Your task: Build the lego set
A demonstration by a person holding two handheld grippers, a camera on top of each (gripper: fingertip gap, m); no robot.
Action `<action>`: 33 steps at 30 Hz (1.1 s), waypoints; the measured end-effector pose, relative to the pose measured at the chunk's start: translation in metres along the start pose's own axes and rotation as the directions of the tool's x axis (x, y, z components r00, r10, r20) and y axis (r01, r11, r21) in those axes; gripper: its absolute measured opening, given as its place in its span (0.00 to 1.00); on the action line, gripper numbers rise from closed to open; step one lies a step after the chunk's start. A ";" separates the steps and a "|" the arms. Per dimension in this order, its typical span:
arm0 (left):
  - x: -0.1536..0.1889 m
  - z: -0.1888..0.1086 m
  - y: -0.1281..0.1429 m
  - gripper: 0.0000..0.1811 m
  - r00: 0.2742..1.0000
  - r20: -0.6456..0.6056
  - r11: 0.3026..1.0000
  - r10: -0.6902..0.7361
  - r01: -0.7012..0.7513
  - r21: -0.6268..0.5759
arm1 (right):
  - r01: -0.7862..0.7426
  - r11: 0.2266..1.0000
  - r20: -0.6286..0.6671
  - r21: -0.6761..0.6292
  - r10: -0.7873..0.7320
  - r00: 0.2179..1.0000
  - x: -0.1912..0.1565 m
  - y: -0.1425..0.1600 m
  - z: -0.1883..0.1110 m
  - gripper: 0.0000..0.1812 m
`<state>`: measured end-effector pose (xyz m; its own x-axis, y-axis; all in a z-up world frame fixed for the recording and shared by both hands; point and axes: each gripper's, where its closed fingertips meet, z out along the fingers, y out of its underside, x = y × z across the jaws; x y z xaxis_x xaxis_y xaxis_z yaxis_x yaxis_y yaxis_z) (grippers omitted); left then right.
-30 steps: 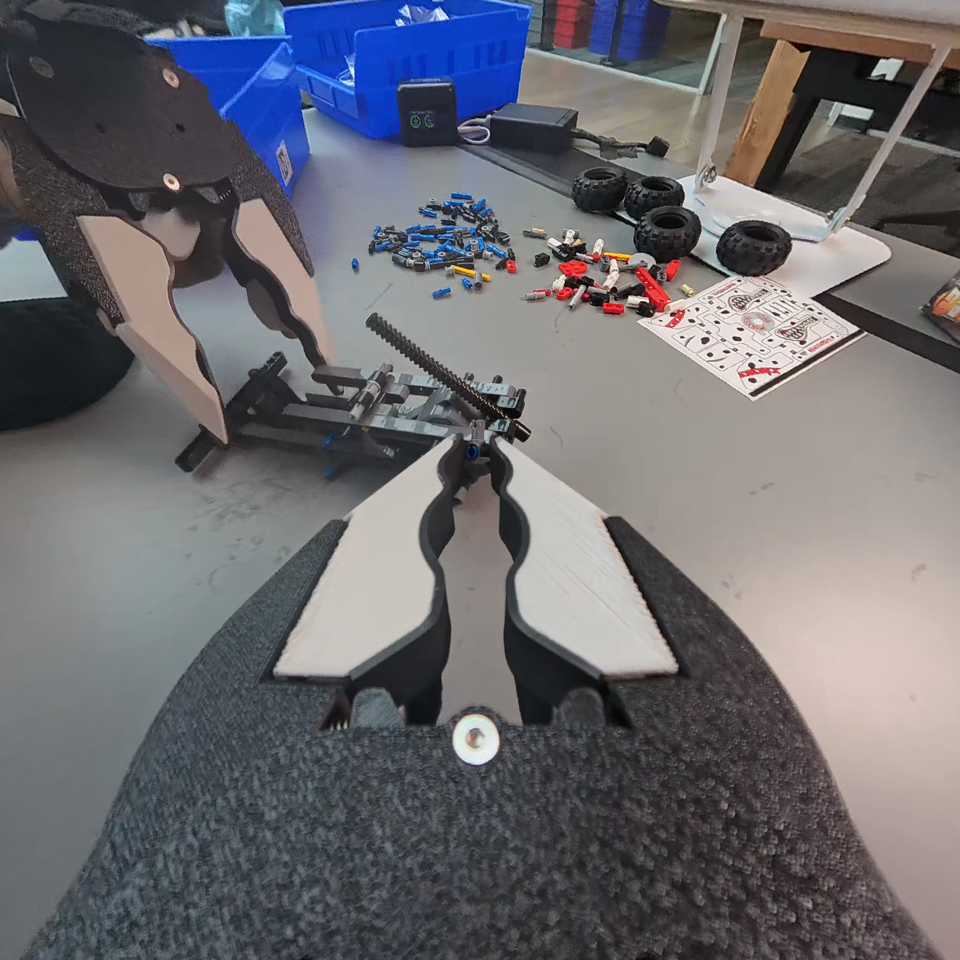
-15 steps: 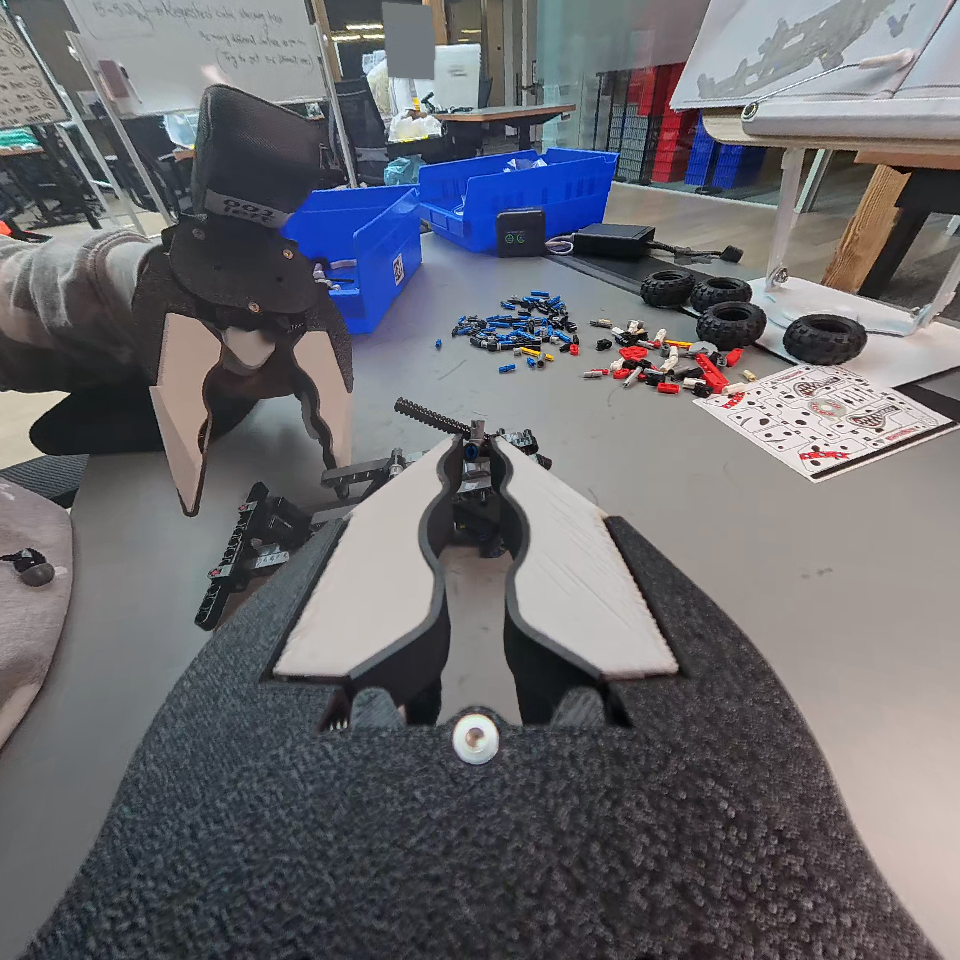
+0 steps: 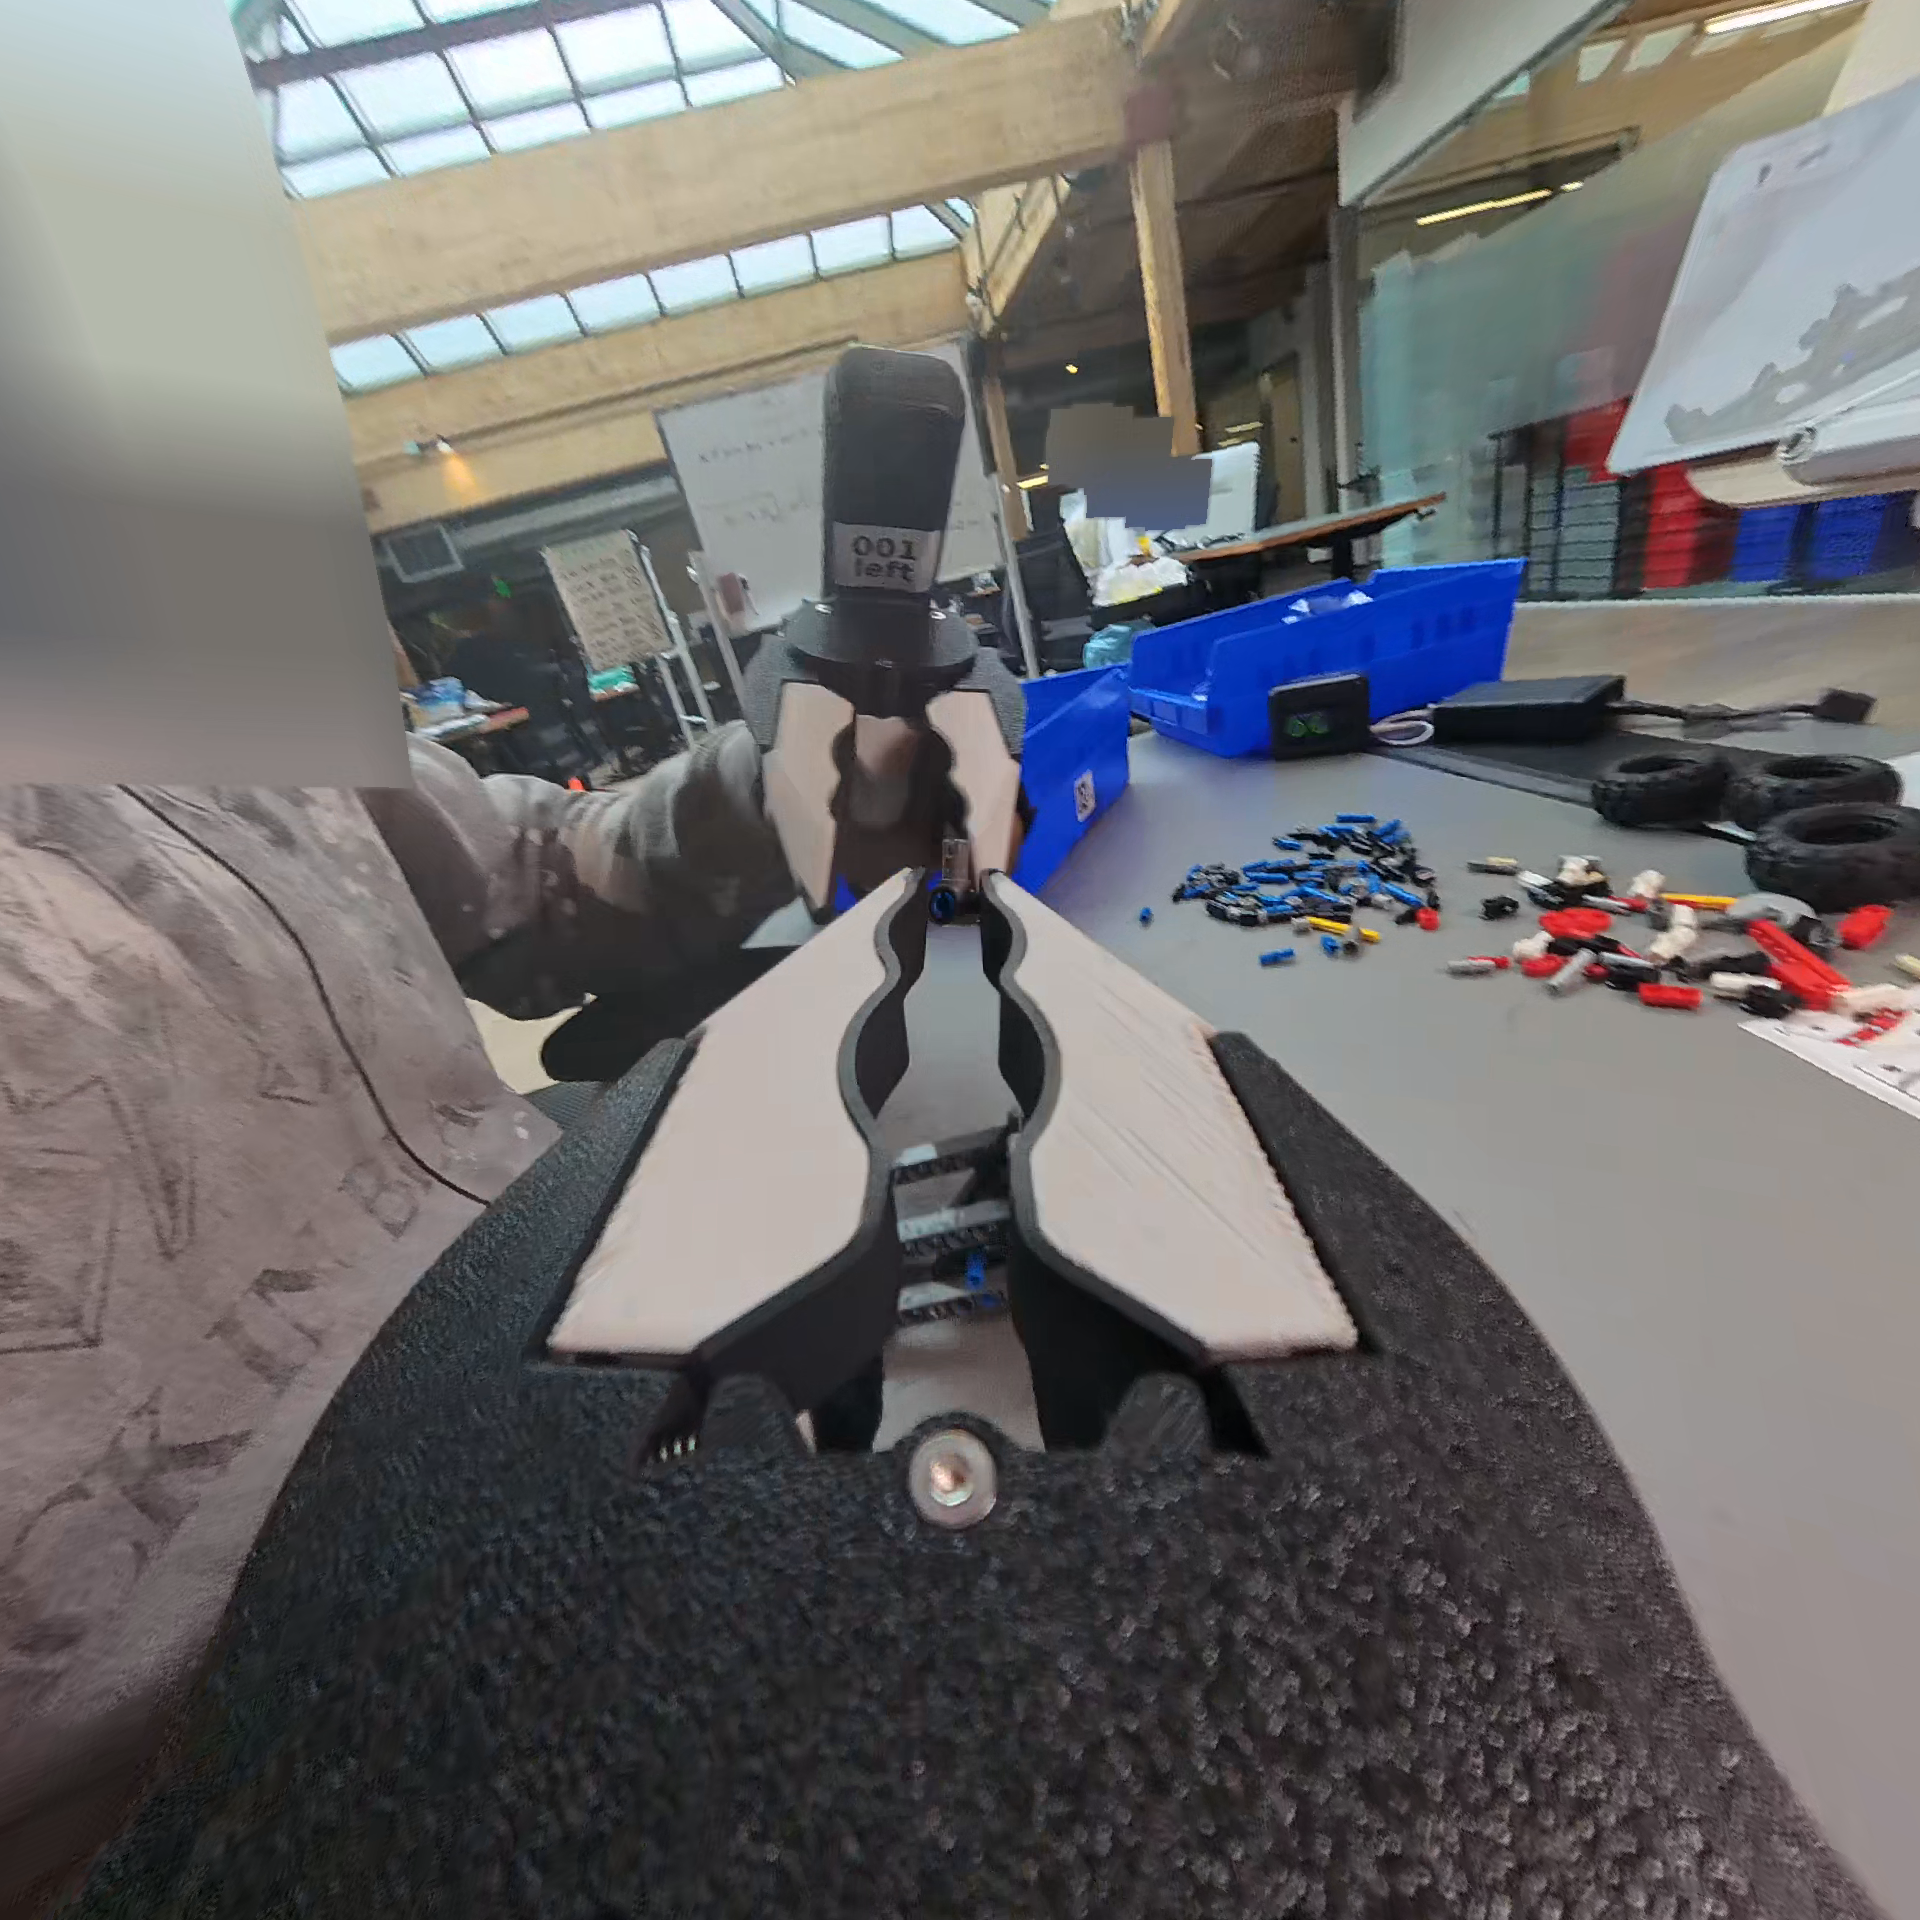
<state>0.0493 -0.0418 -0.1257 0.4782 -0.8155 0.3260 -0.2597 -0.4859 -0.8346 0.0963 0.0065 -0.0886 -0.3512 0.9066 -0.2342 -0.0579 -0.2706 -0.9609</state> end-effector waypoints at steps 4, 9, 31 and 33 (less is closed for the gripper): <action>0.006 0.014 -0.039 0.23 0.995 -0.040 0.988 0.087 -0.081 0.128 | 0.008 1.000 0.151 0.015 -0.010 0.988 -0.022 -0.014 0.013 0.05; 0.018 0.024 -0.057 0.12 0.966 -0.042 0.955 0.254 -0.244 0.171 | 0.056 0.998 0.243 -0.037 -0.045 0.969 -0.037 -0.017 0.022 0.05; -0.027 0.041 -0.024 0.03 0.940 0.120 0.947 0.320 -0.316 -0.048 | 0.374 0.779 0.042 -0.504 -0.410 0.911 0.023 0.050 0.014 0.03; -0.033 0.042 -0.025 0.03 0.939 0.129 0.948 0.319 -0.313 -0.061 | 0.394 0.757 0.023 -0.521 -0.450 0.893 0.029 0.049 0.013 0.03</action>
<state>0.0754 0.0102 -0.1342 0.4744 -0.8802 -0.0170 -0.4473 -0.2243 -0.8658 0.0707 0.0155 -0.1404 -0.3086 0.9238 0.2265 0.3050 0.3217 -0.8964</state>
